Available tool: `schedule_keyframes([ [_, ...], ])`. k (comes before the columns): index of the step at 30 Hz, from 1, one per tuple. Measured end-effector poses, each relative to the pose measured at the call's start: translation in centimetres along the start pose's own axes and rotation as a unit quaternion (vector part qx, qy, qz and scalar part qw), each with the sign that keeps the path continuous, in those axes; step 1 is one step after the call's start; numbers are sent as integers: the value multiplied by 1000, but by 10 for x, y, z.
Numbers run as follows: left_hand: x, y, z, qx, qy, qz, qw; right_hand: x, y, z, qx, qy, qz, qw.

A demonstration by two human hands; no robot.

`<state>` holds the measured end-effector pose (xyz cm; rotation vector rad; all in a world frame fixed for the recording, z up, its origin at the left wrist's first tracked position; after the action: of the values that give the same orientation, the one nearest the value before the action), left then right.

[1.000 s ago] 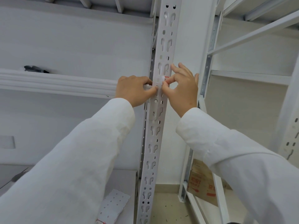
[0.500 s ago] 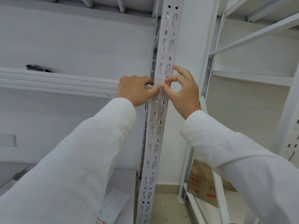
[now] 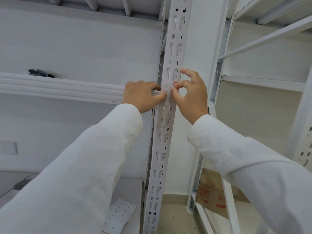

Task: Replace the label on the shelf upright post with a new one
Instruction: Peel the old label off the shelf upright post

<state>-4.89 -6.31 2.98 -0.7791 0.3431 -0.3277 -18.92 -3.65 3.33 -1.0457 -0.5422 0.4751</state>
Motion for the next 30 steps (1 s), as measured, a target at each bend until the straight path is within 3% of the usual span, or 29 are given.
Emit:
schedule_keyframes([
  [12,1,1,0,-1,7,1,1000,1,0,2,-4,-34,-4,999],
  [20,1,0,0,10,15,10,1000,14,-17,5,-13,-18,-82,996],
  [30,0,0,0,14,10,12,1000,7,-11,6,-25,-46,-98,994],
])
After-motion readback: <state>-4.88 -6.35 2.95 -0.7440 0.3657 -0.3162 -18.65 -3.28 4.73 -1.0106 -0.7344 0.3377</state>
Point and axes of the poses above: each hand's wrist, its own y-axis away from the middle knuckle, its own z-axis out of the back of the hand, x = y × z, the point moved 7 cm from there along -y, towards the middle knuckle, and after that the axes turned 6 degrees about x, right-handed, at the moved point
